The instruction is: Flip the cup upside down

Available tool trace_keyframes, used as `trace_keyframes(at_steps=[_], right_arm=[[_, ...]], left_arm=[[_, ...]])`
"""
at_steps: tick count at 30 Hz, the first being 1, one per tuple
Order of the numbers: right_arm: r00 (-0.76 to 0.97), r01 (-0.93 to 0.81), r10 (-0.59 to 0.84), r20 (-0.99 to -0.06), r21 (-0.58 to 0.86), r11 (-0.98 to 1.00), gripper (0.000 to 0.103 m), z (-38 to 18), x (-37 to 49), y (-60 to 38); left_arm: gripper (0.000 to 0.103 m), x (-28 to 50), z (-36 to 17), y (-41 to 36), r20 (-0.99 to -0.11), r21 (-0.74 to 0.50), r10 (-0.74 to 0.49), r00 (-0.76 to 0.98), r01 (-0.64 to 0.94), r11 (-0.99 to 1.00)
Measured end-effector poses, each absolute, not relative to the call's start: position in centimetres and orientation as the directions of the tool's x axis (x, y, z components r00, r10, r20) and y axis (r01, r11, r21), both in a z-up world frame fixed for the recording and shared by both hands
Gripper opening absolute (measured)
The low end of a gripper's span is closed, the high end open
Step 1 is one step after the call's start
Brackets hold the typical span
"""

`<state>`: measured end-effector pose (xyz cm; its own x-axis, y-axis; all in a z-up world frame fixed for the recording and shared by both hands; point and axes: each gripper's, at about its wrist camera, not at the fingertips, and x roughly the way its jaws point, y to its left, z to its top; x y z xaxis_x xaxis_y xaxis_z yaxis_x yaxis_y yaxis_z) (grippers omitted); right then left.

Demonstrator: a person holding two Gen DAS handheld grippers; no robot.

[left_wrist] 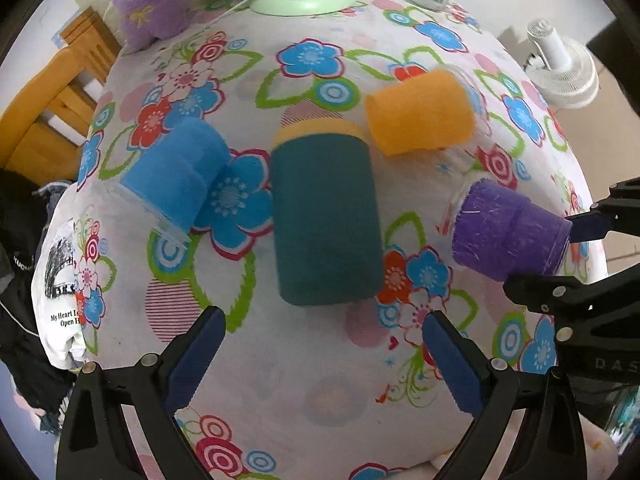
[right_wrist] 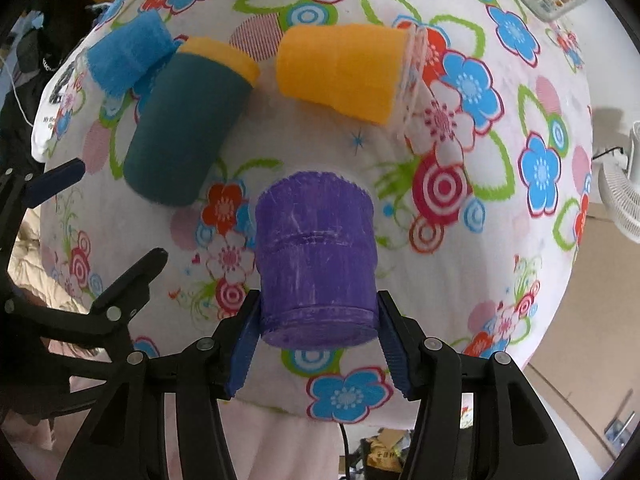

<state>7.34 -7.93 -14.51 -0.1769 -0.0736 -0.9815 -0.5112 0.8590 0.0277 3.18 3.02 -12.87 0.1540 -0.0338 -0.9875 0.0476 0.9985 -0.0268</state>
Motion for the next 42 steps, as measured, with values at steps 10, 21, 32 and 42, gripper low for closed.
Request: trace_keyframes(at_steps=[10, 21, 32, 42], right_arm=[[-0.067, -0.440, -0.008, -0.998, 0.022, 0.898, 0.081, -12.7, 9.3, -8.5], [0.103, -0.363, 0.089, -0.991, 0.046, 0.931, 0.081, -8.2, 7.4, -11.2], [0.306, -0.307, 0.155, -0.939, 0.057, 0.950, 0.087, -2.9, 3.9, -13.7], [0.411, -0.238, 0.171, -0.896, 0.075, 0.968, 0.089, -0.4, 1.1, -16.1]], left_arm=[[0.100, 4.4, -11.9, 4.5, -0.985, -0.026, -0.026, 0.169, 0.005, 1.000], [0.100, 3.9, -7.8, 3.0, -0.967, 0.025, 0.019, 0.255, 0.021, 0.999], [0.100, 1.4, -3.4, 2.1, -0.941, 0.009, 0.024, 0.338, -0.046, 0.999], [0.101, -1.6, -0.9, 1.4, -0.916, -0.025, 0.015, 0.400, -0.095, 0.995]])
